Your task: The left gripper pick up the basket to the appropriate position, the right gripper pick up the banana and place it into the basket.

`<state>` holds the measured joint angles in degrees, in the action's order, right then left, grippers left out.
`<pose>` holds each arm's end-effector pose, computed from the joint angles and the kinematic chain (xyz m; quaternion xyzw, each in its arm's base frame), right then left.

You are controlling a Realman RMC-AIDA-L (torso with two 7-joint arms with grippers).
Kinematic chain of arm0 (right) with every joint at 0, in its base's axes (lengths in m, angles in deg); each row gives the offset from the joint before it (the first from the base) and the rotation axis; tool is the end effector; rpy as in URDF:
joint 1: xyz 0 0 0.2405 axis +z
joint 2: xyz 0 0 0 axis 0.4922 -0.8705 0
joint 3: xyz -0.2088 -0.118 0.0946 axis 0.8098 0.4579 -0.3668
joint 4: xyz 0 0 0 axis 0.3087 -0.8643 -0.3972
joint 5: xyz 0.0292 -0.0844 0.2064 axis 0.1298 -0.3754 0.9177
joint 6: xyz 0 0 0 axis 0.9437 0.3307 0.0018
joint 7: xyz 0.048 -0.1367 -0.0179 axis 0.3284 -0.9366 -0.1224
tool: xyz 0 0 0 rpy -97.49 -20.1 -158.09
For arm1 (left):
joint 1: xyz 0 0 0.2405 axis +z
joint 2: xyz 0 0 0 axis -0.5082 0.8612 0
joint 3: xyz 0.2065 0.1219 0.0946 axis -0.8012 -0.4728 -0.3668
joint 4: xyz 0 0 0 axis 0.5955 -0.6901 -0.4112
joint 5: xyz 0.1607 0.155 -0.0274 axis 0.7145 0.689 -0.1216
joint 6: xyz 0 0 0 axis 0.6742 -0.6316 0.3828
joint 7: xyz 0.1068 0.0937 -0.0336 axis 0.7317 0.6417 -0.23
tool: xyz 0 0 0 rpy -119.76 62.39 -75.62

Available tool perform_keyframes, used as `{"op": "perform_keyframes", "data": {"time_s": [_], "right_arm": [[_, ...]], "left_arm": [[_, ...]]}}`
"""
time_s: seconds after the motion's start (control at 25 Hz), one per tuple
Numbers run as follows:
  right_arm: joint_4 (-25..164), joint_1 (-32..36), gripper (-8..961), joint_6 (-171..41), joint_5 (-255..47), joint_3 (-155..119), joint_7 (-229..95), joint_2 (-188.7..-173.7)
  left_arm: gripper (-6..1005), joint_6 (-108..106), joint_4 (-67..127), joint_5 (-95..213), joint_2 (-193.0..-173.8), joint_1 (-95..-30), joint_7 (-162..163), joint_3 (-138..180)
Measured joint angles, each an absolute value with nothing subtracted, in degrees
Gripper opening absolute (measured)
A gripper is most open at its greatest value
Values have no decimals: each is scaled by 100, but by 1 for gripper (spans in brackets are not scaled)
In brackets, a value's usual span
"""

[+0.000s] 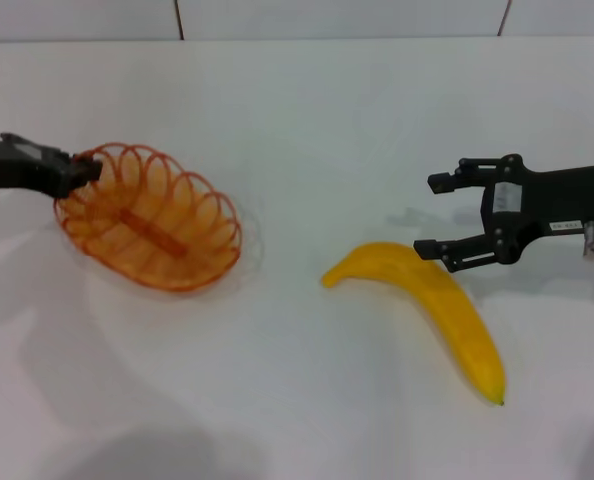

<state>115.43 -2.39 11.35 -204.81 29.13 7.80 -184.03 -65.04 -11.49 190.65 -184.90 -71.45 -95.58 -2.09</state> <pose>0.2726 0.3533 0.0189 -0.9783 0.1009 0.1105 0.1433 -0.2976 0.4182 0.0494 -0.9108 -0.3068 -0.0399 0.2733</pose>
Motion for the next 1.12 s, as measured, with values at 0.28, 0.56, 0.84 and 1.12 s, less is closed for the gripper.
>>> {"op": "perform_keyframes", "data": {"time_s": [0.28, 0.56, 0.84, 1.12], "right_arm": [[11543, -214, 890, 1136, -20486, 2946, 780, -18416], [11543, -213, 890, 1130, -20487, 2993, 780, -18414], [11451, -130, 890, 1110, -20613, 3001, 764, -18418], [11111, 113, 890, 949, -20840, 3001, 771, -18423]], "left_arm": [[90, -6310, -826, 18398, -18492, -7095, -9376, -181], [88, -5910, -327, 17896, -18487, -7069, -9164, -147], [87, -5559, 224, 17307, -18484, -7008, -8736, -150], [88, -5161, 679, 16986, -18489, -7022, -8460, -153]]}}
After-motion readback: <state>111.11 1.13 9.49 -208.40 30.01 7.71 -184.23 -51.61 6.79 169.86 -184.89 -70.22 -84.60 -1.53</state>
